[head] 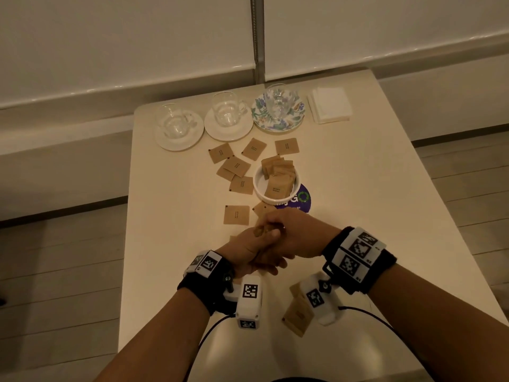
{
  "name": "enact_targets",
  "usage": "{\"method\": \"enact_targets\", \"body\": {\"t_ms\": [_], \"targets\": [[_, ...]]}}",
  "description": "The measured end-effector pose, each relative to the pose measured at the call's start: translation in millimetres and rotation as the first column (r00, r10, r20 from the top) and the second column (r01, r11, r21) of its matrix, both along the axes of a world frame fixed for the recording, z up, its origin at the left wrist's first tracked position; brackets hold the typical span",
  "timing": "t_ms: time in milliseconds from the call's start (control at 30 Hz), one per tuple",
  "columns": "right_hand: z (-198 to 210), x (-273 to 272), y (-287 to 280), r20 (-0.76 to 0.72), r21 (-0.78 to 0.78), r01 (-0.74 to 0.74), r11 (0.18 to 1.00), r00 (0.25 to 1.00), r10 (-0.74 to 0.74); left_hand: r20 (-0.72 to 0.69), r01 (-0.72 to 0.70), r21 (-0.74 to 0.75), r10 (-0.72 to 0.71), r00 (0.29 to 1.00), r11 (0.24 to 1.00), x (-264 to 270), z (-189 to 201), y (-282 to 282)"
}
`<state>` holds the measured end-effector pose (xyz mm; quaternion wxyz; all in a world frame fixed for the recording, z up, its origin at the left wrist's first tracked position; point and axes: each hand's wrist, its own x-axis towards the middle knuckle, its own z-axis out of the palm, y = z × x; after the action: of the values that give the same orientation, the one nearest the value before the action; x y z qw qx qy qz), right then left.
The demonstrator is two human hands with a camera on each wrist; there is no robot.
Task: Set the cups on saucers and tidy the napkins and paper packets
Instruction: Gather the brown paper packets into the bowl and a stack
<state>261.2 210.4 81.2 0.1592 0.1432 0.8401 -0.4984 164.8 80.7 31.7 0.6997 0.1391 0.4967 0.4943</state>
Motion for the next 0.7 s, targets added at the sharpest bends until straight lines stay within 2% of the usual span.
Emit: {"method": "enact_targets", "body": {"t_ms": [167, 267, 300, 367, 433, 500, 567, 633, 700], "targets": [[-7, -3, 9, -0.060, -0.051, 0.030, 0.998, 0.998, -0.033, -0.053, -0.010, -0.008, 0.009, 0.999, 1.000, -7, 1, 12], [-12, -10, 30, -0.113, -0.048, 0.143, 0.989, 0.983, -0.148, -0.188, -0.092, -0.070, 0.077, 0.979, 0.993, -25, 5, 24], [-14, -14, 40, -0.138, -0.036, 0.203, 0.979, 0.969, -0.206, -0.269, -0.172, -0.108, 0.138, 0.953, 0.979, -32, 6, 30], [-20, -21, 59, -0.180, -0.008, 0.326, 0.945, 0.930, -0.322, -0.439, -0.381, -0.127, 0.292, 0.850, 0.916, -49, 4, 41], [-29, -28, 74, -0.171, -0.001, 0.431, 0.903, 0.889, -0.424, -0.589, -0.475, -0.076, 0.345, 0.731, 0.877, -64, 1, 50], [-39, -33, 83, -0.155, 0.026, 0.508, 0.861, 0.853, -0.499, -0.687, -0.441, -0.041, 0.295, 0.664, 0.897, -72, 0, 60], [-48, -38, 88, -0.159, 0.054, 0.552, 0.832, 0.828, -0.538, -0.736, -0.373, -0.041, 0.224, 0.638, 0.927, -76, 0, 72], [-54, -45, 87, -0.165, 0.085, 0.546, 0.834, 0.833, -0.528, -0.763, -0.340, -0.062, 0.175, 0.622, 0.938, -76, -1, 84], [-61, -52, 84, -0.157, 0.141, 0.504, 0.852, 0.861, -0.483, -0.809, -0.314, -0.070, 0.131, 0.573, 0.947, -75, -3, 92]]}}
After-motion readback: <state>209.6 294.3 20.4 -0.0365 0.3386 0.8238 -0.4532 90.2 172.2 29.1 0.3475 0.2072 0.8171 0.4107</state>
